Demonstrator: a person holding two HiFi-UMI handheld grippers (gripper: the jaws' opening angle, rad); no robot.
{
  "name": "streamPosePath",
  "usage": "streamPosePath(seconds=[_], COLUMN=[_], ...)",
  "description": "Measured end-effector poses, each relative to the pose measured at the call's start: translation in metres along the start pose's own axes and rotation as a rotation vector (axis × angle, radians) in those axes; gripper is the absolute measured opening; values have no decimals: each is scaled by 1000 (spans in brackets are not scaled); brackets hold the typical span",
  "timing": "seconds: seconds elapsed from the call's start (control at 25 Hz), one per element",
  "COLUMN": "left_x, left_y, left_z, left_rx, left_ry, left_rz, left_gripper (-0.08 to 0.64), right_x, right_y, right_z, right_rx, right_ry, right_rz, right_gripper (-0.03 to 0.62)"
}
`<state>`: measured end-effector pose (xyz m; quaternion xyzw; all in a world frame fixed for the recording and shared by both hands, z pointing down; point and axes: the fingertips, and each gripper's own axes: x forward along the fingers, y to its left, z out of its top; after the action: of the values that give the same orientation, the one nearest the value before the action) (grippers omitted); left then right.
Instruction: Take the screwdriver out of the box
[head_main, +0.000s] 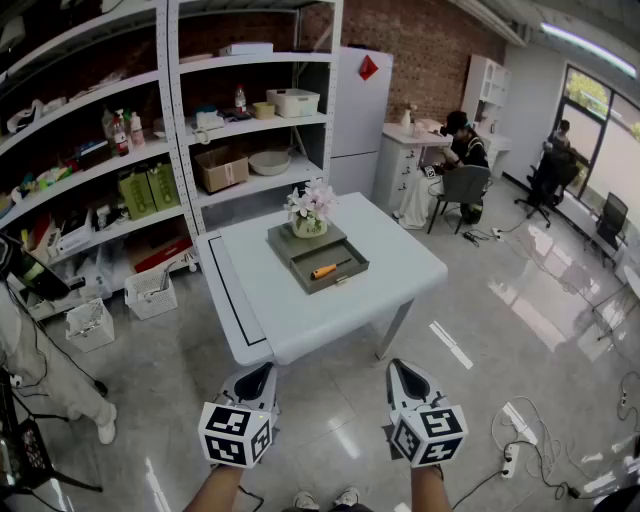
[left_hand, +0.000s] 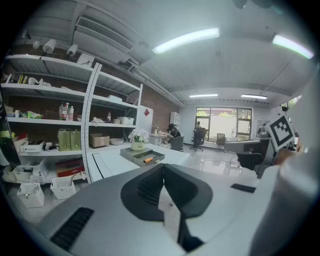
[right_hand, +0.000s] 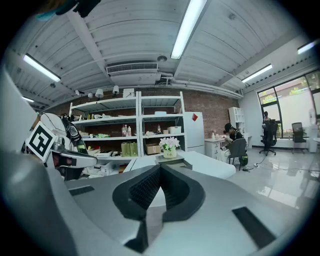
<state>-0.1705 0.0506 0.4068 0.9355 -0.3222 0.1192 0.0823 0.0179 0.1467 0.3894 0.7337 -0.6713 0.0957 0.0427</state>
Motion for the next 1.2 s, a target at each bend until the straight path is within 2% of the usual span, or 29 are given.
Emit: streamPosePath(seconds=[0.6,0.76,1.2], left_x=[20,38,115], left_y=[2,4,7], left_z=[-3,-4,9], left_rx=[5,7,2], left_ry=[5,12,40], left_rz=[-19,-13,28], left_gripper=[3,3,3], right_x=[19,37,102], right_y=[-5,-16,-68], right_z=[-2,-4,4], right_rx=[-34,-28,-23], right_ry=[-15,-15,-4], right_rz=[-19,-5,55], right_gripper=[20,58,98])
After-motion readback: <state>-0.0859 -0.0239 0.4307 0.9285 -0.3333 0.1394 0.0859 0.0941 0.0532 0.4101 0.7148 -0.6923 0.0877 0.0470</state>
